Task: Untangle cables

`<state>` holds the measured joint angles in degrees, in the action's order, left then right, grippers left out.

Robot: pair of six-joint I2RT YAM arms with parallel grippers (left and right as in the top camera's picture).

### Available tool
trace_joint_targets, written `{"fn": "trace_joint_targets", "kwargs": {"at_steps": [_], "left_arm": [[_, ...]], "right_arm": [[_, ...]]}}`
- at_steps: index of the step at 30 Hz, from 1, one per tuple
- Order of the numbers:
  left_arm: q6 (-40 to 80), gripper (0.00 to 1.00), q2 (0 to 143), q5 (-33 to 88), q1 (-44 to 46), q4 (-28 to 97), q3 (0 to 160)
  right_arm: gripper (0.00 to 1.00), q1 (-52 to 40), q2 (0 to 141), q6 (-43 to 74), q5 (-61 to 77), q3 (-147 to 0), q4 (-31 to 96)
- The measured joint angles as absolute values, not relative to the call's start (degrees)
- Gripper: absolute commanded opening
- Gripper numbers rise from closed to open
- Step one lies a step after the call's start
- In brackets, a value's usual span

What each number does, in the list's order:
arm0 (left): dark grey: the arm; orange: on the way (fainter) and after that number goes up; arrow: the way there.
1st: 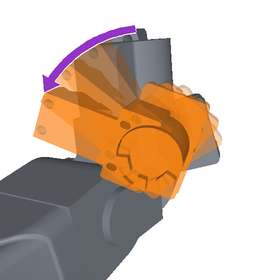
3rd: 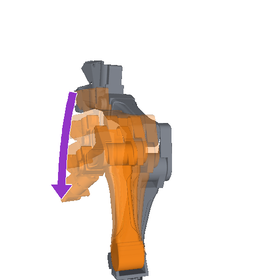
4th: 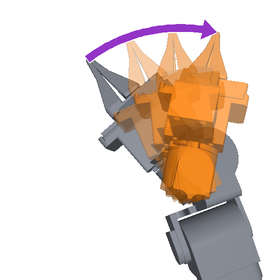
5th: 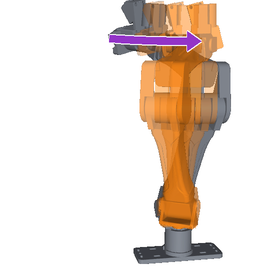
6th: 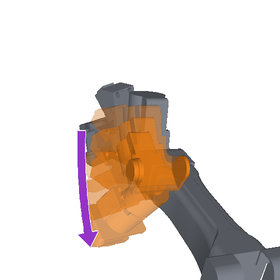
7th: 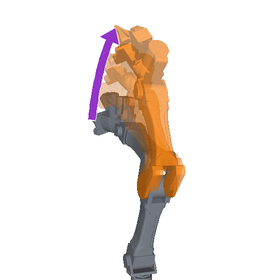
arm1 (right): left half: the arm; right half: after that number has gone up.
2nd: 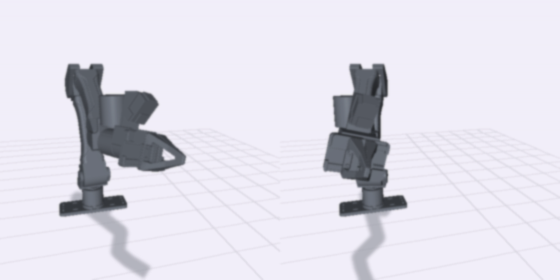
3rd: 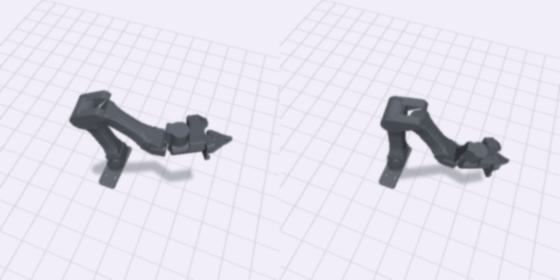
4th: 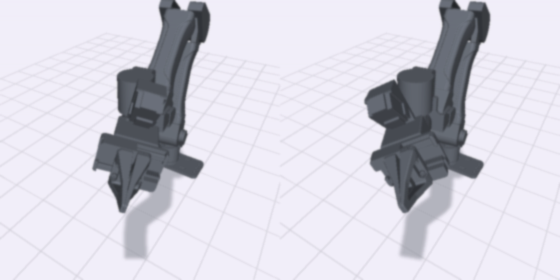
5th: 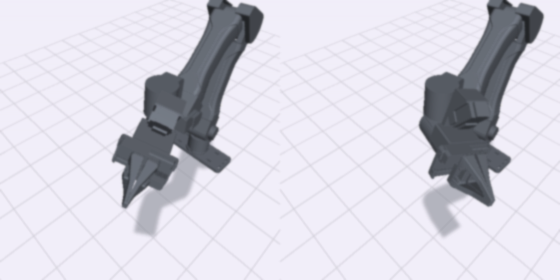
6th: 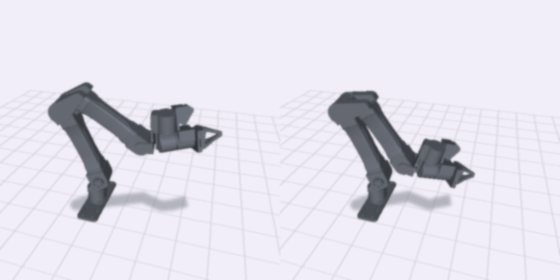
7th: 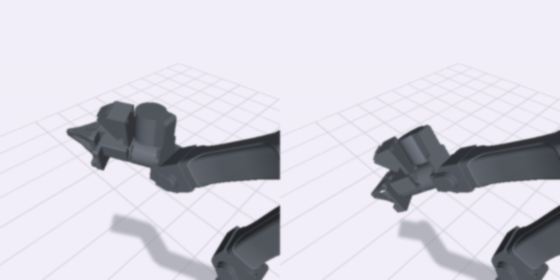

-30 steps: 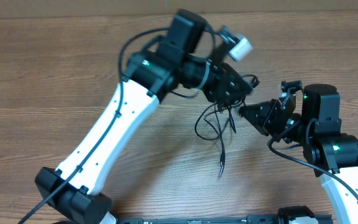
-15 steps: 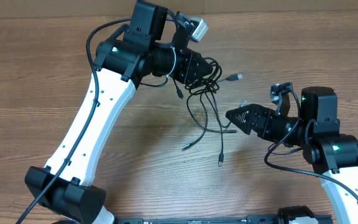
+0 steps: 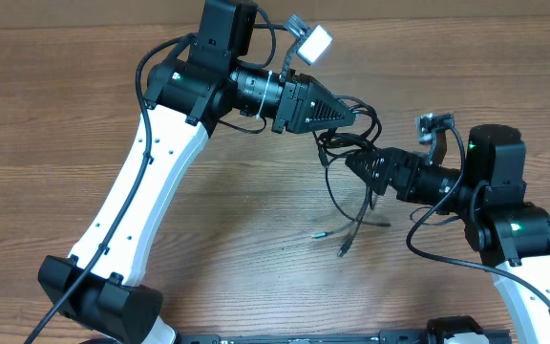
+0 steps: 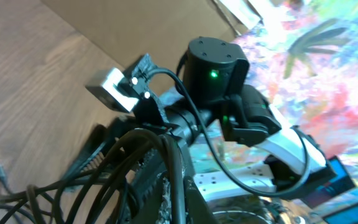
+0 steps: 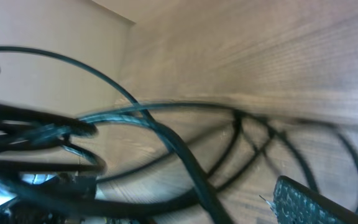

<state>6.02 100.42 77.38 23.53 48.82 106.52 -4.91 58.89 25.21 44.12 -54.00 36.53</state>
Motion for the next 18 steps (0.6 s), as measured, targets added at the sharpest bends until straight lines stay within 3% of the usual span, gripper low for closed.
{"fn": "trace_joint_targets", "kwargs": {"at_steps": [2, 4, 6, 7, 9, 10, 11, 18], "left_arm": [[6.04, 0.04, 100.42, 79.24, 23.53, 49.25, 106.52], [6.04, 0.04, 100.42, 81.8, 23.62, 49.23, 106.52], [6.07, 0.04, 100.42, 83.99, 24.36, 49.28, 106.52], [6.04, 0.04, 100.42, 84.49, 24.8, 49.25, 106.52], [6.04, 0.04, 100.42, 85.12, 25.91, 49.21, 106.52], [6.04, 0.04, 100.42, 85.3, 26.28, 49.21, 106.52], [6.04, 0.04, 100.42, 85.34, 26.28, 48.97, 106.52], [6.13, 0.04, 100.42, 83.85, 24.58, 47.7, 106.52]], "right_arm": [[0.99, -4.91, 58.89, 23.22, 44.23, -53.98, 31.92], [0.91, -4.91, 58.89, 22.39, 44.34, -53.98, 27.27], [0.58, -4.97, 58.89, 22.0, 44.6, -54.02, 20.93], [0.52, -4.99, 58.89, 21.93, 44.8, -53.98, 19.94], [0.18, -5.02, 58.89, 23.18, 46.15, -53.91, 16.8], [0.08, -5.02, 58.89, 23.4, 46.76, -53.91, 17.61], [0.04, -5.02, 58.89, 23.55, 47.46, -54.0, 20.18], [0.04, -5.02, 59.0, 18.0, 48.86, -54.04, 41.95]]}}
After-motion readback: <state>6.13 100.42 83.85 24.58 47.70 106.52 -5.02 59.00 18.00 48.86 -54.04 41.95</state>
